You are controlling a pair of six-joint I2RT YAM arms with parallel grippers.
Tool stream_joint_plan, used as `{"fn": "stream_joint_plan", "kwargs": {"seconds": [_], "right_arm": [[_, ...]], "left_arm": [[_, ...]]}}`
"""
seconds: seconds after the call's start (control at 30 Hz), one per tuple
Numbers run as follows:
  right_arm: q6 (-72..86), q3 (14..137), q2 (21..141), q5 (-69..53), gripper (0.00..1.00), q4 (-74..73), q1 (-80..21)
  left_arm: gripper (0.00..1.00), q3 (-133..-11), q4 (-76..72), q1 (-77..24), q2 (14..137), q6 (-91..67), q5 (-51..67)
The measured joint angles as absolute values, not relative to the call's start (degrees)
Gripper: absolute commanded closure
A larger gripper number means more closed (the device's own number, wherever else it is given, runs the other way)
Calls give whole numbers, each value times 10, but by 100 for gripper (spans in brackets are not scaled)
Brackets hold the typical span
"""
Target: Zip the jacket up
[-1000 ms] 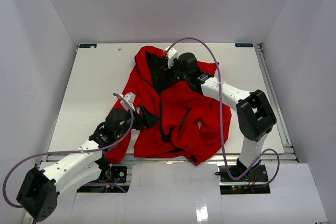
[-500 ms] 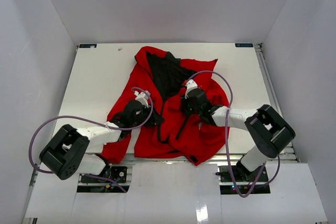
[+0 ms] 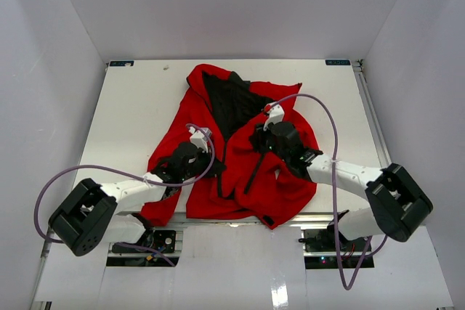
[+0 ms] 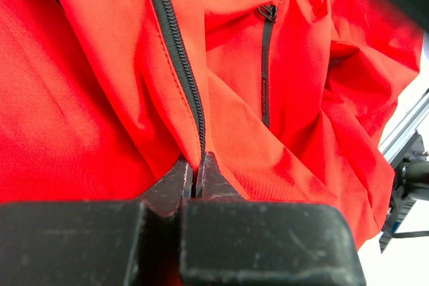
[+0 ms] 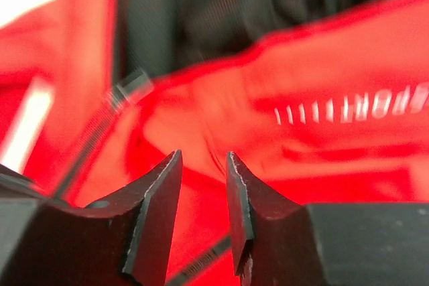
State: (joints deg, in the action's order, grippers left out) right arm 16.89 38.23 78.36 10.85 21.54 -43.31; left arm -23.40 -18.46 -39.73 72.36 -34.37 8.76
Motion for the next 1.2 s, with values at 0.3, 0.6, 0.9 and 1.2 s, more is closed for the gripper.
{"fn": "stream_joint_plan", "kwargs": {"seconds": [0.3, 0.6, 0.9, 1.2], "right_arm": [[77, 563, 814, -68, 43, 210, -427], [-33, 785, 1008, -459, 41, 54, -272], [-175, 885, 1135, -615, 44, -160, -257], [-213, 939, 1200, -701, 53, -227, -262]], "left_arm": [[100, -234, -149, -440, 655, -297, 32], [100, -207, -137, -453, 548, -258, 23], [100, -190, -133, -455, 521, -233, 24], [100, -184, -142, -455, 528, -227, 31]]}}
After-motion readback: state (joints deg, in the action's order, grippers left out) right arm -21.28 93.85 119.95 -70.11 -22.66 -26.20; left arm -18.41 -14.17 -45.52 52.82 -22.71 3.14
